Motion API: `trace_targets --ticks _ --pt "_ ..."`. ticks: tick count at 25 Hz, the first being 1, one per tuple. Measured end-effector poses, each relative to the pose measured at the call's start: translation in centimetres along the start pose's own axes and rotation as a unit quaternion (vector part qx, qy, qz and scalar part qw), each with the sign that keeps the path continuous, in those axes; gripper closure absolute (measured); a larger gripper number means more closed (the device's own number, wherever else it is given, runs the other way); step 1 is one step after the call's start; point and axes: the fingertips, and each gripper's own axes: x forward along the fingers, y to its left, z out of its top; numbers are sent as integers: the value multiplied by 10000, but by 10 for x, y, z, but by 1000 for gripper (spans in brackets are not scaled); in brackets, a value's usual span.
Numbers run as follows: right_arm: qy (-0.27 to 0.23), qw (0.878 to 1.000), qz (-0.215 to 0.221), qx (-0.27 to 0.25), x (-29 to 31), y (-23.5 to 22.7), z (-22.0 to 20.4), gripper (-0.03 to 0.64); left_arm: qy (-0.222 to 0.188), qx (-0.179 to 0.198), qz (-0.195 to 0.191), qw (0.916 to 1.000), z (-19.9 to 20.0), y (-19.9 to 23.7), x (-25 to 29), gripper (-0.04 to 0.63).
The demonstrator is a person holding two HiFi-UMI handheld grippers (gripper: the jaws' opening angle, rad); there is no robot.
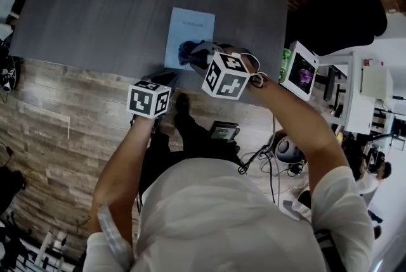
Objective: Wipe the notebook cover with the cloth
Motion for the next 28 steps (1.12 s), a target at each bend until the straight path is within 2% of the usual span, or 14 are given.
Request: trace_targets --ticks 7,19,28 --pt "193 9994 -281 -13 21 -44 5 551 -163 -185 -107 9996 3 3 -6 568" --pt "396 9959 -793 -172 46 -118 21 551 -90 -282 -81 9995 3 13 -5 569" --pt "713 9903 -1190 48 75 -153 18 551 -23 -358 -104 9993 -2 18 -5 569"
